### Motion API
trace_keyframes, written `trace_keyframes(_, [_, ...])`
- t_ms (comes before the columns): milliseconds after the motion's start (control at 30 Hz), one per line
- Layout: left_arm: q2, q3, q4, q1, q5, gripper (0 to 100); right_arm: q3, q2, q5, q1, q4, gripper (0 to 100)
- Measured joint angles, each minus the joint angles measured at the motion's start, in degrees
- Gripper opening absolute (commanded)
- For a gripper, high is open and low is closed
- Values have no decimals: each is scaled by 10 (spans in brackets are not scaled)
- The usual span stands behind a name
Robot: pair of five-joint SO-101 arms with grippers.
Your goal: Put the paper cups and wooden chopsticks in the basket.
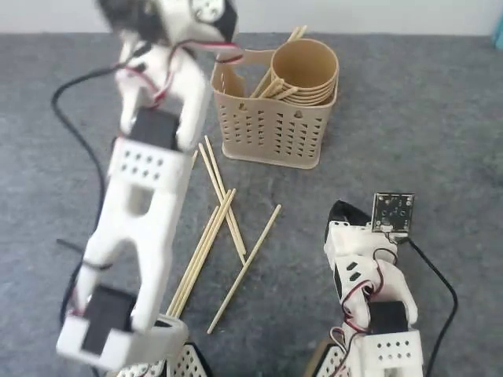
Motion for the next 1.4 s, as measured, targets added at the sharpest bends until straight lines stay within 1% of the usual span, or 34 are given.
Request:
trace_keyframes(133, [80, -11, 0, 0, 0, 12, 0, 0, 0, 0, 0, 23])
trace_keyframes(233, [109, -3, 0, -2, 0, 13, 0, 0, 0, 0, 0, 23])
trace_keyframes(400, [112, 30, 0, -11, 0, 13, 0, 0, 1, 0, 0, 24])
trace_keyframes(500, [112, 37, 2, -23, 0, 13, 0, 0, 30, 0, 0, 24])
trace_keyframes(567, [112, 37, 20, -30, 0, 18, 0, 0, 40, 0, 0, 24])
trace_keyframes(600, [112, 37, 37, -33, -1, 33, 0, 0, 42, 0, 0, 24])
trace_keyframes(667, [112, 37, 81, -37, -1, 93, 0, 0, 42, 4, 0, 24])
trace_keyframes(800, [75, 37, 190, -39, -1, 268, 0, 0, 42, 2, 0, 24])
trace_keyframes(833, [60, 37, 216, -39, -1, 298, 0, 0, 43, 4, 0, 24])
trace_keyframes(900, [37, 37, 262, -39, -1, 321, 0, 0, 44, 6, 0, 24])
trace_keyframes(967, [20, 37, 300, -39, -1, 316, 0, 0, 46, 5, 0, 23])
trace_keyframes(1067, [2, 37, 333, -39, -1, 298, 0, 0, 46, 5, 0, 21])
trace_keyframes(1200, [-29, 37, 389, -60, -1, 254, 0, 0, 46, 5, 0, 20])
trace_keyframes(1300, [-53, 37, 452, -76, -1, 209, 0, 0, 46, 5, 0, 20])
trace_keyframes(1400, [-60, 43, 535, -94, -1, 158, 0, 0, 46, 5, 0, 20])
